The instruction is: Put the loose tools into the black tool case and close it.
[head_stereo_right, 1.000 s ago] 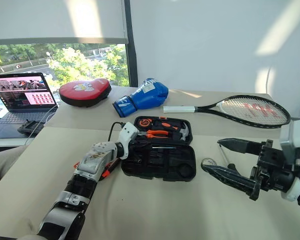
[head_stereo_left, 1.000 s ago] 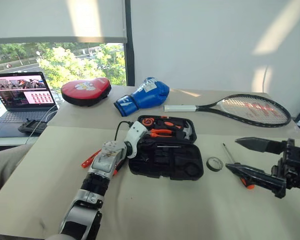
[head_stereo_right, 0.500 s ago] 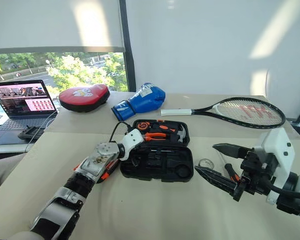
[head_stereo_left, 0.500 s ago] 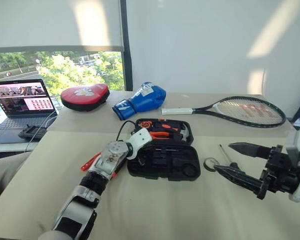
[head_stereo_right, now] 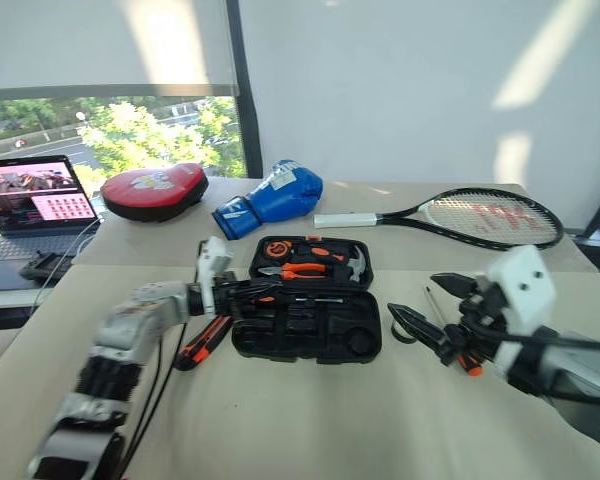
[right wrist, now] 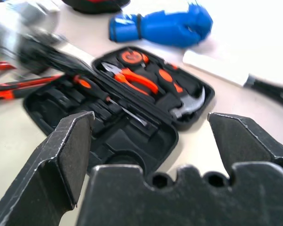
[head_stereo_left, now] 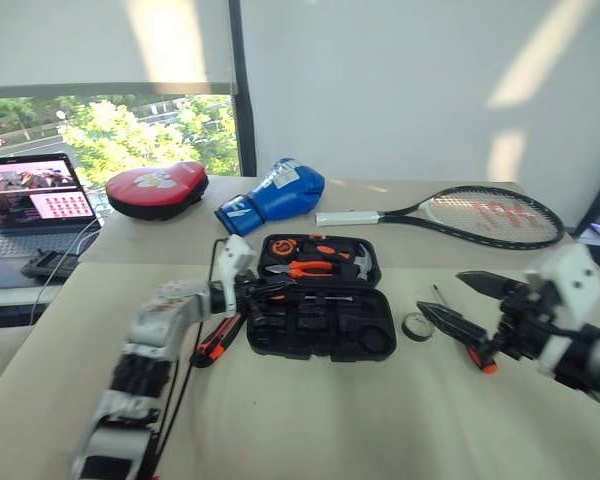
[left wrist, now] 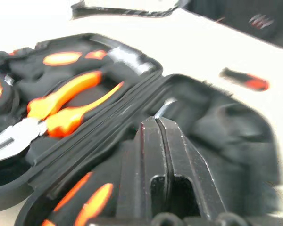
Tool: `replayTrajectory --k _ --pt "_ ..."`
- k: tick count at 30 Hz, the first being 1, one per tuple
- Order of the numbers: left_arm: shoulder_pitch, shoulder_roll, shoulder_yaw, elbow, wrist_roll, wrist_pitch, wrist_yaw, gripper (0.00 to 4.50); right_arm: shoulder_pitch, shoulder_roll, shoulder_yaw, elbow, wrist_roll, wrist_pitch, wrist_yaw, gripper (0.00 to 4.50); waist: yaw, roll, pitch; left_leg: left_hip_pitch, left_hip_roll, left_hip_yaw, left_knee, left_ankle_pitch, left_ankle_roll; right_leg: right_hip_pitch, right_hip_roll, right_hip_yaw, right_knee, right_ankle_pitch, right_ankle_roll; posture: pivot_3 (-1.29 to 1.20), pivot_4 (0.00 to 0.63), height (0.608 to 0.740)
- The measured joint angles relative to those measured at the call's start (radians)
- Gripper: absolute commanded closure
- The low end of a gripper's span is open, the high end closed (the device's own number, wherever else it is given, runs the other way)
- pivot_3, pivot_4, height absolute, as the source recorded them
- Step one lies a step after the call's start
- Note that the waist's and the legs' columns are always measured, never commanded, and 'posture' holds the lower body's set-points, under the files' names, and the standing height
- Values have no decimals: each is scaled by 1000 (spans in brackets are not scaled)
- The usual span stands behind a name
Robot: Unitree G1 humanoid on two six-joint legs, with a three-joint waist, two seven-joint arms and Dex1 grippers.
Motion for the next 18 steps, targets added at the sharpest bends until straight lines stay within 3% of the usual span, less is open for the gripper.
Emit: replayTrajectory --k 4,8,14,18 --pt "89 85 19 -236 -133 128 -44 1622 -137 -8 148 177 -49 137 -84 0 7 0 1 0 0 0 0 -2 3 2 0 0 -5 -3 -6 0 150 740" --pt "114 137 27 -398 -234 228 -37 118 -306 3 295 415 -163 206 -44 0 8 0 1 0 -1 1 0 -2 5 3 2 0 -5 -3 -6 0 150 740" --pt "123 158 30 -505 -309 303 26 118 -433 32 524 733 -382 213 149 0 3 1 2 1 -2 3 0 -2 6 3 4 -2 -5 0 0 0 150 740" --pt "142 167 41 -535 -341 309 64 5 -516 85 604 891 -512 159 272 1046 -8 1 2 3 -2 4 0 -2 6 4 5 -1 -5 0 1 0 150 740"
